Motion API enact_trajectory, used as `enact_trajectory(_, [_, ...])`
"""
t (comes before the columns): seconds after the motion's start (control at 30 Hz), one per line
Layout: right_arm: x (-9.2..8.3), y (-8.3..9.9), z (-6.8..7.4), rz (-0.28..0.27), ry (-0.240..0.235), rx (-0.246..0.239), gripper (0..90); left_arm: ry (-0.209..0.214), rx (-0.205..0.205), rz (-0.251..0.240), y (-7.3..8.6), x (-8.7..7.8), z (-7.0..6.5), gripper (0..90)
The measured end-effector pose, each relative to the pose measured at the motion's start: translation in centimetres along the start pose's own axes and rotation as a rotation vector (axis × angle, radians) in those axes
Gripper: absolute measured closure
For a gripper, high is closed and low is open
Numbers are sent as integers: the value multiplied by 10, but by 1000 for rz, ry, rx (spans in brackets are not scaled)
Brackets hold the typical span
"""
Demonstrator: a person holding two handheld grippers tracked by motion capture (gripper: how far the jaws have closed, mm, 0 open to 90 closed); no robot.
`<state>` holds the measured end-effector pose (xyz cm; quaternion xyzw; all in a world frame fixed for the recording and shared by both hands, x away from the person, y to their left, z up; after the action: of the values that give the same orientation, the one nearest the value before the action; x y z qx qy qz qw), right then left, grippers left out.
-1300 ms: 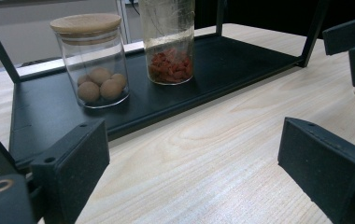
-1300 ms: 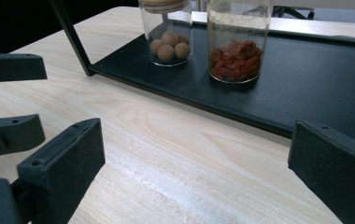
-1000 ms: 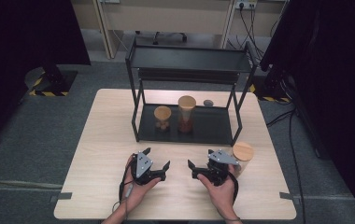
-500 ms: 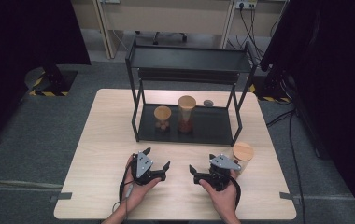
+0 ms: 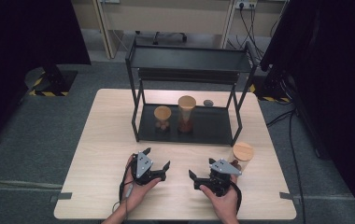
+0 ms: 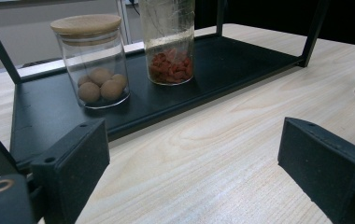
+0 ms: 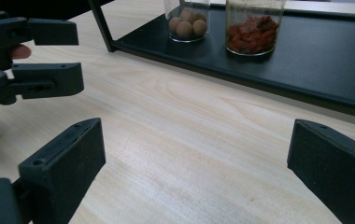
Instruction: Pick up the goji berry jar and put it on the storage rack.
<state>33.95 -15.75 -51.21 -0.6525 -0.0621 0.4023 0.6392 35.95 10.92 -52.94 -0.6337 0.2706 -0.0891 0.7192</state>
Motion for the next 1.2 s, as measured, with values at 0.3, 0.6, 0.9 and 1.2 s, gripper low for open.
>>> enact_trajectory(0.3, [-11, 7, 3, 5, -12, 1, 46, -1, 2, 0, 0, 0, 0, 85])
enact_trajectory(0.6, [-19, 17, 4, 18, -14, 5, 46, -1, -1, 0, 0, 0, 0, 85])
enact_trajectory(0.9, [-33, 23, 5, 15, -13, 8, 46, -1, 0, 0, 0, 0, 0, 85])
enact_trajectory(1.2, [-47, 31, -1, 15, 2, 25, 46, -1, 0, 1, 0, 0, 0, 86])
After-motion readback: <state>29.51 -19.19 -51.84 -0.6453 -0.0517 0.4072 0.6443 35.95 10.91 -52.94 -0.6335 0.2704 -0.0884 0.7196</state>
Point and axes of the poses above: each handheld gripper's, and its own axes: x roughly forward along the jaws, y roughly out of its underside, z roughly to its left, the point moved 1 cm from there along x, roughly forward along the jaws, and after that the axes turned 3 degrees about -y, right-handed, at the moved point
